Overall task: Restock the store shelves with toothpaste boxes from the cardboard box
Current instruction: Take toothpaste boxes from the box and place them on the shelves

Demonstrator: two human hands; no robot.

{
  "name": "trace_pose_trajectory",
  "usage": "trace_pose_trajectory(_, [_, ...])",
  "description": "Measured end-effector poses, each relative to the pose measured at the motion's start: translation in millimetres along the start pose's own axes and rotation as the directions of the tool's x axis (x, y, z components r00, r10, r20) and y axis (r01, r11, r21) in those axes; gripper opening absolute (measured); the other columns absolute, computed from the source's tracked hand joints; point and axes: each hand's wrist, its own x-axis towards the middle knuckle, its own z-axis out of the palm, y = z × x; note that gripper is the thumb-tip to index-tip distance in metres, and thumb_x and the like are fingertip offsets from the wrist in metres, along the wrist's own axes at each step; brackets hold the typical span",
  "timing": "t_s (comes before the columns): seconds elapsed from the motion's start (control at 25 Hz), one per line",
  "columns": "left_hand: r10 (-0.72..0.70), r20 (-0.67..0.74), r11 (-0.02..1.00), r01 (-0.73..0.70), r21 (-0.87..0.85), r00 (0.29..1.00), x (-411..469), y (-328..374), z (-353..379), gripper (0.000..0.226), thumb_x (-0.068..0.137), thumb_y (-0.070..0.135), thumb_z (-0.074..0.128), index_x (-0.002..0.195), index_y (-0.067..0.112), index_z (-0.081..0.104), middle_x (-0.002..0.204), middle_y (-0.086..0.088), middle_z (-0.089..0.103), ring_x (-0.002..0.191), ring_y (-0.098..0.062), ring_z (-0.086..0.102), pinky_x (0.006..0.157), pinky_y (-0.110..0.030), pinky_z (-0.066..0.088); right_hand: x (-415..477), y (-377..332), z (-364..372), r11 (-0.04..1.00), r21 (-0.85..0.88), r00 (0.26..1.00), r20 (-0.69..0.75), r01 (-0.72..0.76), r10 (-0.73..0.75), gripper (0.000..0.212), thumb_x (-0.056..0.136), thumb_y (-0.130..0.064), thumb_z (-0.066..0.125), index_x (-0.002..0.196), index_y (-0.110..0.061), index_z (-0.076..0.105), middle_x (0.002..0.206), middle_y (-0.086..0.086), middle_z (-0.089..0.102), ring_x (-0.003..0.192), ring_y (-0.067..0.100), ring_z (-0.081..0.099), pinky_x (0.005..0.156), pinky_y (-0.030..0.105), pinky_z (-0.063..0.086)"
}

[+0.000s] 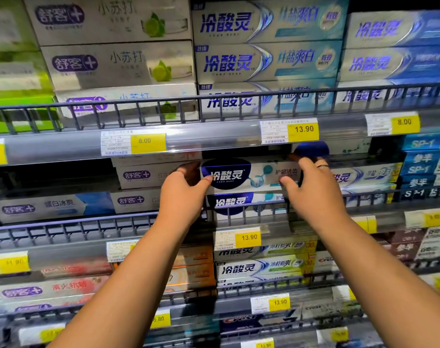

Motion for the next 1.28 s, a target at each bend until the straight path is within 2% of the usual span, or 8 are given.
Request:
trace_pose_trajectory(0.24, [-0.017,0.017,0.998,0.016,0.067,1.000,3.6,-4.9,-1.1,0.035,0.086,0.034,0.068,0.115,0.015,0.065,0.085,0.004,0.070,0.071,-0.004,0.062,0.049,-0.009,0.041,-0.3,-0.1,5.9,1.000,-0.024,1.000,-0.012,-0.018,0.018,0.033,0.091,-0.034,0.057,0.116,-0.014,0.050,0.131,0.020,0.041,0.094,0.041,0.055,0.075,0.040,0.046])
trace_pose_trajectory(0.44, [0.163,-0.076,0.970,-0.146,0.196,0.984,-10.4,9.3,-5.5,0.048,0.083,0.034,0.069,0.125,0.017,0.054,0.113,-0.006,0.057,0.109,-0.021,0.053,0.091,-0.030,0.044,-6.2,7.4,0.4,0.998,0.054,0.998,-0.068,0.011,-0.007,0.057,0.087,-0.041,0.062,0.132,-0.015,0.039,0.134,0.015,0.037,0.095,0.037,0.057,0.073,0.036,0.044])
trace_pose_trajectory(0.52, [0.297,-0.065,0.953,-0.292,0.080,0.953,-30.1,25.8,0.1,0.036,0.083,0.027,0.070,0.117,0.026,0.058,0.109,0.002,0.057,0.103,-0.010,0.055,0.092,-0.022,0.044,-12.2,15.0,-5.9,0.990,0.140,0.996,-0.094,0.014,0.000,0.063,0.086,-0.041,0.063,0.139,-0.019,0.036,0.137,0.010,0.038,0.090,0.032,0.060,0.076,0.034,0.044])
trace_pose_trajectory(0.68, [0.256,0.193,0.952,-0.213,-0.219,0.947,-67.0,40.6,39.5,0.032,0.083,0.019,0.071,0.110,0.031,0.060,0.101,0.006,0.064,0.094,-0.005,0.062,0.080,-0.021,0.053,-30.9,35.3,-20.7,0.967,0.256,0.991,-0.136,0.015,0.021,0.056,0.086,-0.037,0.064,0.137,-0.029,0.042,0.134,0.004,0.043,0.063,0.000,0.060,0.069,0.024,0.046])
trace_pose_trajectory(0.88, [0.267,0.530,0.935,-0.082,-0.346,0.805,-101.4,39.4,110.9,0.042,0.085,0.015,0.070,0.118,0.034,0.053,0.104,0.009,0.063,0.095,-0.008,0.062,0.090,-0.027,0.053,-71.2,86.7,-41.1,0.945,0.304,0.977,-0.130,-0.123,0.169,0.056,0.088,-0.035,0.063,0.139,-0.034,0.039,0.135,-0.006,0.040,0.085,-0.027,0.045,0.065,0.001,0.038])
trace_pose_trajectory(1.08, [0.278,0.714,0.929,0.009,-0.370,0.643,-147.7,18.9,183.8,0.049,0.079,0.017,0.073,0.115,0.038,0.048,0.104,0.008,0.059,0.087,-0.002,0.059,0.086,-0.024,0.052,-132.1,159.3,-42.0,0.860,0.416,0.924,-0.104,-0.296,0.368,0.061,0.083,-0.037,0.068,0.133,-0.052,0.037,0.133,-0.008,0.043,0.101,0.003,0.057,0.087,0.038,0.054])
trace_pose_trajectory(1.16, [0.271,0.802,0.946,0.005,-0.323,0.532,-171.3,5.9,214.0,0.045,0.085,0.006,0.068,0.114,0.033,0.048,0.102,0.006,0.057,0.083,-0.002,0.057,0.079,-0.020,0.051,-162.1,189.4,-37.3,0.816,0.439,0.883,-0.098,-0.375,0.459,0.060,0.077,-0.046,0.068,0.125,-0.063,0.036,0.129,-0.005,0.045,0.095,0.003,0.055,0.085,0.043,0.054])
trace_pose_trajectory(1.28, [0.290,0.831,0.949,-0.028,-0.315,0.475,-204.4,-21.7,252.9,0.029,0.087,0.006,0.062,0.107,0.027,0.056,0.095,0.001,0.055,0.077,-0.011,0.055,0.069,-0.022,0.051,-209.2,226.7,-24.7,0.792,0.370,0.818,-0.126,-0.486,0.561,0.061,0.074,-0.056,0.063,0.130,-0.051,0.040,0.132,-0.004,0.049,0.101,0.011,0.059,0.088,0.043,0.053])
